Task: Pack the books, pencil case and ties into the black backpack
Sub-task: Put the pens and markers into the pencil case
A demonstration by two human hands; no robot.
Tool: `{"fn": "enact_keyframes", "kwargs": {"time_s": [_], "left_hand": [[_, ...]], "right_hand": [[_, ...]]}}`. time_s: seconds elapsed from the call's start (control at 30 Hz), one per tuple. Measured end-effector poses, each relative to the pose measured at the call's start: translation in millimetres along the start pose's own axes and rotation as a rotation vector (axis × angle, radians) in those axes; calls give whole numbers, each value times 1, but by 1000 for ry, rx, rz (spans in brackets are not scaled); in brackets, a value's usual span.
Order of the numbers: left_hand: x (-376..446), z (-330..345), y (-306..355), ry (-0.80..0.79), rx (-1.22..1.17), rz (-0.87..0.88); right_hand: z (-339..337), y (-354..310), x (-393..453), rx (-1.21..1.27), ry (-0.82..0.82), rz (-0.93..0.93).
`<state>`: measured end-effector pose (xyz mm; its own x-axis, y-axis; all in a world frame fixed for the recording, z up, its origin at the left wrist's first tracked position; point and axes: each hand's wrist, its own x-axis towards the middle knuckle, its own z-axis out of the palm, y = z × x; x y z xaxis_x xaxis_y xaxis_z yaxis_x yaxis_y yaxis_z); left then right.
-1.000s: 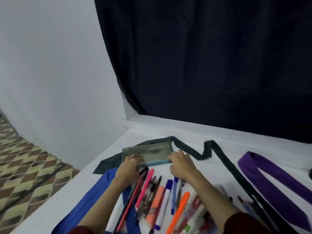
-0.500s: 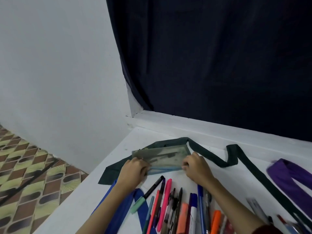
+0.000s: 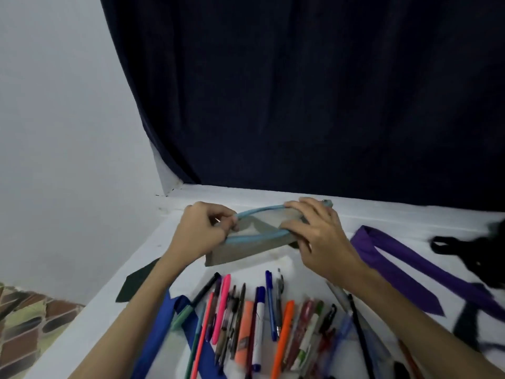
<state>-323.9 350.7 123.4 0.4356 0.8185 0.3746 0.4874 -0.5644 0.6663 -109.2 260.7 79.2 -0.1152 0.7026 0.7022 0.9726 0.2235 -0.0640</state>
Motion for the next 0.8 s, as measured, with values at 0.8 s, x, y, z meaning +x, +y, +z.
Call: {"fn": "enact_keyframes", "kwargs": {"time_s": [0.8], "left_hand": [[-147,196,118,-721,-1063,-258]], "right_hand": [[-128,33,-150,194,-25,325]]}}
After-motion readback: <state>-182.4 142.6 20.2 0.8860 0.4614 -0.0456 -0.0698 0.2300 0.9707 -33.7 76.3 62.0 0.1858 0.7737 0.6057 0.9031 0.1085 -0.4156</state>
